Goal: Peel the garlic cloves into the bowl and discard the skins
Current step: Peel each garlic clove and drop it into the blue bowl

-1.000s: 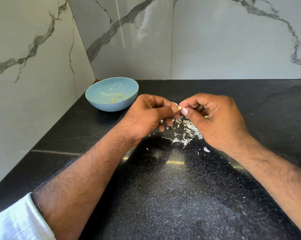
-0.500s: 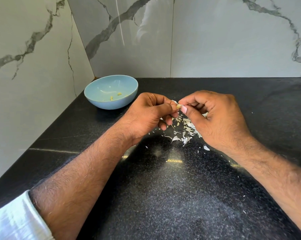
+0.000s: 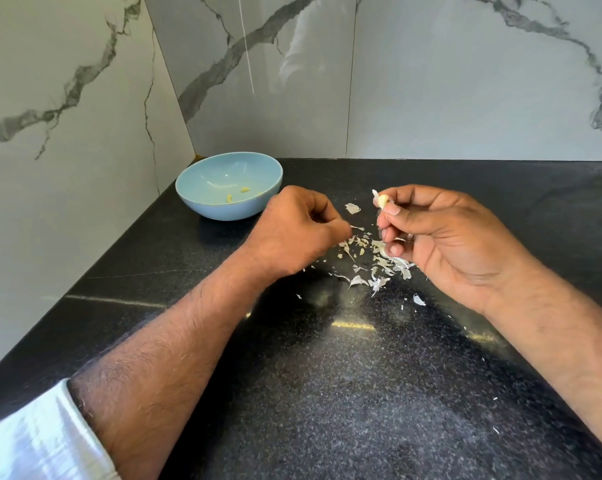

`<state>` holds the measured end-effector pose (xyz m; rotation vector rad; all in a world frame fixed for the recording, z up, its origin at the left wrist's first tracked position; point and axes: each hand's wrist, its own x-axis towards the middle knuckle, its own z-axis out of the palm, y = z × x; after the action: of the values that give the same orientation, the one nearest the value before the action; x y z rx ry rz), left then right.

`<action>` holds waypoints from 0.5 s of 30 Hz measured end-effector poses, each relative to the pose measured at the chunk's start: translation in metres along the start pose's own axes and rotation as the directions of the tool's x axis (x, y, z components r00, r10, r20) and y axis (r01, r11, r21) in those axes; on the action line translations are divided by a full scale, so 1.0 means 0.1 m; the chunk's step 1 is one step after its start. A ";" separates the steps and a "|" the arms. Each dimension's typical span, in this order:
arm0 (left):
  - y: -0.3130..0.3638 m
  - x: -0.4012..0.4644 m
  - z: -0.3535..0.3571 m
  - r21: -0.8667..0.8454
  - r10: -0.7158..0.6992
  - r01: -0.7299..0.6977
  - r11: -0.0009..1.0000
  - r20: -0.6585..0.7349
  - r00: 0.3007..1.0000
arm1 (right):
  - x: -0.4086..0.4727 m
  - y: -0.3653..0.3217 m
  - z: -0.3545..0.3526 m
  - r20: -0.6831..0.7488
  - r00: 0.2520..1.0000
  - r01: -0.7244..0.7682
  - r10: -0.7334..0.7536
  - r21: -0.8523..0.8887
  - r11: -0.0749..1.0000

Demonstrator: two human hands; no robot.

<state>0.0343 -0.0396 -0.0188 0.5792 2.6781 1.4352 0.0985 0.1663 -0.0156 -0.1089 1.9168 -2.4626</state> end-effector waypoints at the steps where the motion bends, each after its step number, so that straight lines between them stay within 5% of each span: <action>1: -0.02 0.01 -0.02 0.096 -0.008 0.010 0.995 -0.030 1.000 | 0.00 -0.01 0.00 0.013 0.999 -0.037 0.037 0.029 0.999; 9: -0.06 0.04 -0.08 0.041 0.187 -0.183 0.982 -0.133 0.973 | 0.00 -0.01 0.02 0.008 0.997 -0.078 0.078 0.051 0.996; 15: -0.05 0.01 0.02 -0.376 0.256 -0.218 0.901 0.053 0.965 | 0.00 -0.01 0.02 -0.054 0.996 -0.076 0.077 0.012 0.997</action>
<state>0.0325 -0.0407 -0.0241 0.9359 2.2350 1.8526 0.0991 0.1647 -0.0147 0.0322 1.8917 -2.4500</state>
